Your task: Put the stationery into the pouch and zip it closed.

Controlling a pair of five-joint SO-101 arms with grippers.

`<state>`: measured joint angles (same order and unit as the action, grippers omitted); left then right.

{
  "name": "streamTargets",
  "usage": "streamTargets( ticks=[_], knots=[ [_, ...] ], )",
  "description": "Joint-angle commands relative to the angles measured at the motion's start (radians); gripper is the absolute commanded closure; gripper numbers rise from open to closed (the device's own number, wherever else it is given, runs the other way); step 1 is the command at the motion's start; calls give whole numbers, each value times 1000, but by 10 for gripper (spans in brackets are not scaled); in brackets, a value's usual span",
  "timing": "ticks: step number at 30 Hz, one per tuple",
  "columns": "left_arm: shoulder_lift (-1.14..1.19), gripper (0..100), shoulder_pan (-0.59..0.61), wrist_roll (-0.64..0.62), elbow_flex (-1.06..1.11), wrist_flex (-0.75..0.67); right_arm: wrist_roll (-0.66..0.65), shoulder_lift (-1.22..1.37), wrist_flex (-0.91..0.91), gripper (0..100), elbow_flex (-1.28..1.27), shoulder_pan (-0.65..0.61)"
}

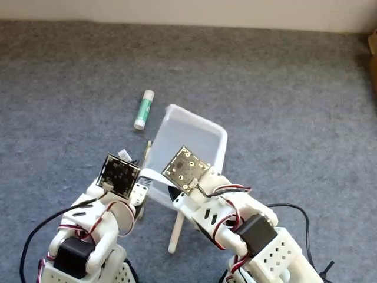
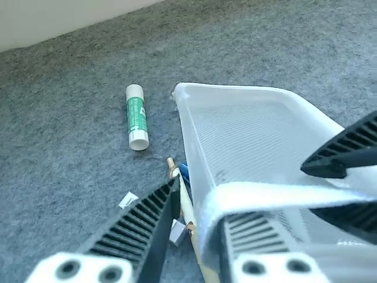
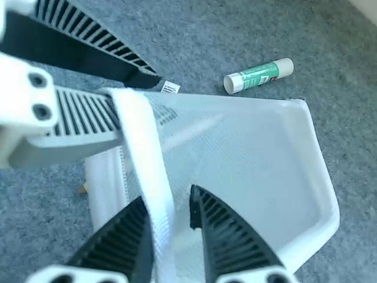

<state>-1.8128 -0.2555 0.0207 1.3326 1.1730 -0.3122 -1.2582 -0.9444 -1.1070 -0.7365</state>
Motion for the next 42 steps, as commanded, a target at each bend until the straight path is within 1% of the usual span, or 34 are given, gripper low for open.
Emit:
streamTargets(
  ticks=[1,3,8,10,12,14,16,20,24,28,31,35,37,42],
  knots=[
    [-7,955,15,52,-28,-3,-6,-12,-5,994,5,-1],
    [-8,994,12,54,-33,-3,-6,-12,-5,994,4,-1],
    [-8,993,13,52,-35,3,2,-18,-18,987,7,-1],
    [-5,993,18,51,-51,5,2,-18,-77,950,15,-1],
    [-5,993,18,49,-79,5,3,-19,-142,882,18,13],
    [-5,993,18,49,-102,9,3,-36,-186,810,54,54],
    [-5,993,18,49,-125,11,3,-68,-217,772,81,122],
    [-4,993,18,52,-165,11,3,-165,-243,770,99,249],
    [13,993,41,54,-243,15,5,-259,-243,770,94,308],
    [153,993,127,54,-404,55,84,-309,-240,771,94,360],
    [292,993,185,55,-558,98,100,-312,-239,771,99,397],
    [430,993,223,57,-811,204,101,-312,-240,771,93,432],
    [486,993,236,80,-937,270,103,-311,-242,771,91,447],
    [619,993,315,91,-1188,420,163,-311,-242,771,90,476]
  ],
)
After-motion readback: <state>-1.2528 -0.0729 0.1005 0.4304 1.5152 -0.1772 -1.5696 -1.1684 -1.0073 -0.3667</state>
